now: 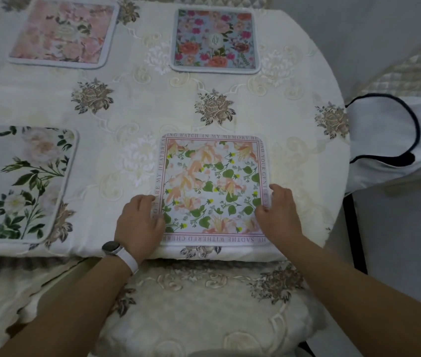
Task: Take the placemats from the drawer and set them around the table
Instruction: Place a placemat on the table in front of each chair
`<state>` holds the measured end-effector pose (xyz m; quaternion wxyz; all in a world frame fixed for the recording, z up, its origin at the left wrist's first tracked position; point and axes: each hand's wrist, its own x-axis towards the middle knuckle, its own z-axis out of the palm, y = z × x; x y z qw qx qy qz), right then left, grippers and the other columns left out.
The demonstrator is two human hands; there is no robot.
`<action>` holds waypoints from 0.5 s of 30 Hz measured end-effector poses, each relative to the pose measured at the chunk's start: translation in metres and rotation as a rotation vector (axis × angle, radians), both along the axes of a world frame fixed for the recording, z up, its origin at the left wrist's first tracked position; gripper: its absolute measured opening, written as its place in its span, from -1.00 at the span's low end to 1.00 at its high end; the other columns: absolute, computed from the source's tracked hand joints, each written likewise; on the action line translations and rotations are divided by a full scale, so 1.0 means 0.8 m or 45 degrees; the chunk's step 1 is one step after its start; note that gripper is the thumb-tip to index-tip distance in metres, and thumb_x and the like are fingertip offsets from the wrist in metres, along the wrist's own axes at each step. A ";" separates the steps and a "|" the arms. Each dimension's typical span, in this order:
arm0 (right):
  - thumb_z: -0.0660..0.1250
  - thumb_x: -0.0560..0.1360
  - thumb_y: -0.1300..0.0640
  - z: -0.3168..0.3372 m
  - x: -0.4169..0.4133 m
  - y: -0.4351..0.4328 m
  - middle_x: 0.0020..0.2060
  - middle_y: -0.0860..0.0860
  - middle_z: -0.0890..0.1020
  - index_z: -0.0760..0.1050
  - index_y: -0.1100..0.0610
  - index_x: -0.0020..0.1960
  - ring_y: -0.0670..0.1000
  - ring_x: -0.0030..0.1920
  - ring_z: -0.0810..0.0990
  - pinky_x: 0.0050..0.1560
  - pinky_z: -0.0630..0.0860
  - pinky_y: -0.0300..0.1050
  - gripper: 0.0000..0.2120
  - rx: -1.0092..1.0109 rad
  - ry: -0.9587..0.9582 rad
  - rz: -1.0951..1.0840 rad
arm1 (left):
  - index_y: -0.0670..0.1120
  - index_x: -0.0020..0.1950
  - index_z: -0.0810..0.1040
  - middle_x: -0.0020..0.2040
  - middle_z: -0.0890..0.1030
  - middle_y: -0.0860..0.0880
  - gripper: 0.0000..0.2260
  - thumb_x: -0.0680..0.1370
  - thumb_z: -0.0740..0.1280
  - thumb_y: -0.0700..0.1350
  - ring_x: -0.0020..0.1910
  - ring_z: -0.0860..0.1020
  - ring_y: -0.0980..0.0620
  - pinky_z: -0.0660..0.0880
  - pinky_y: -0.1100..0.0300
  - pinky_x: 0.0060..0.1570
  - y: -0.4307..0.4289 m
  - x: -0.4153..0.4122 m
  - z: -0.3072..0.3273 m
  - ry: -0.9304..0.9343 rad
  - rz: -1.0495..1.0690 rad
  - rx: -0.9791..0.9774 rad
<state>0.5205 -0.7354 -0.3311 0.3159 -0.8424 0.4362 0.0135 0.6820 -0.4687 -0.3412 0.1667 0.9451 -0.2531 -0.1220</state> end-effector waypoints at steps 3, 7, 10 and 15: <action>0.32 0.49 0.14 -0.003 0.006 0.002 0.28 0.15 0.40 0.33 0.21 0.39 0.14 0.22 0.41 0.16 0.43 0.03 -0.51 -0.249 0.010 0.258 | -0.22 0.28 0.50 0.31 0.50 -0.25 -0.54 0.47 0.25 0.01 0.25 0.48 -0.26 0.50 -0.13 0.16 -0.019 0.005 -0.008 -0.058 -0.268 0.000; 0.29 0.50 0.09 -0.014 0.036 0.002 0.29 0.19 0.46 0.41 0.24 0.34 0.20 0.28 0.43 0.27 0.41 0.12 -0.54 -0.348 -0.007 0.533 | -0.11 0.49 0.33 0.56 0.23 -0.15 -0.46 0.57 0.10 0.12 0.54 0.14 -0.15 0.13 -0.18 0.48 -0.059 0.022 -0.022 0.024 -0.356 0.094; 0.14 0.55 -0.02 -0.023 0.074 -0.002 0.43 0.19 0.34 0.33 0.19 0.43 0.21 0.44 0.28 0.44 0.23 0.20 -0.49 -0.370 0.047 0.761 | 0.00 0.59 0.11 0.61 0.03 -0.04 -0.42 0.60 -0.04 0.19 0.58 -0.07 -0.06 -0.12 -0.12 0.50 -0.089 0.039 -0.034 -0.014 -0.387 0.176; -0.01 0.63 -0.16 -0.041 0.152 -0.018 0.59 0.05 -0.01 0.01 0.03 0.59 0.13 0.57 -0.10 0.51 -0.12 0.14 -0.41 -0.383 0.156 0.908 | 0.04 0.61 -0.01 0.62 -0.06 0.00 -0.42 0.61 -0.16 0.20 0.58 -0.13 -0.03 -0.16 -0.09 0.51 -0.137 0.080 -0.039 -0.106 -0.524 0.229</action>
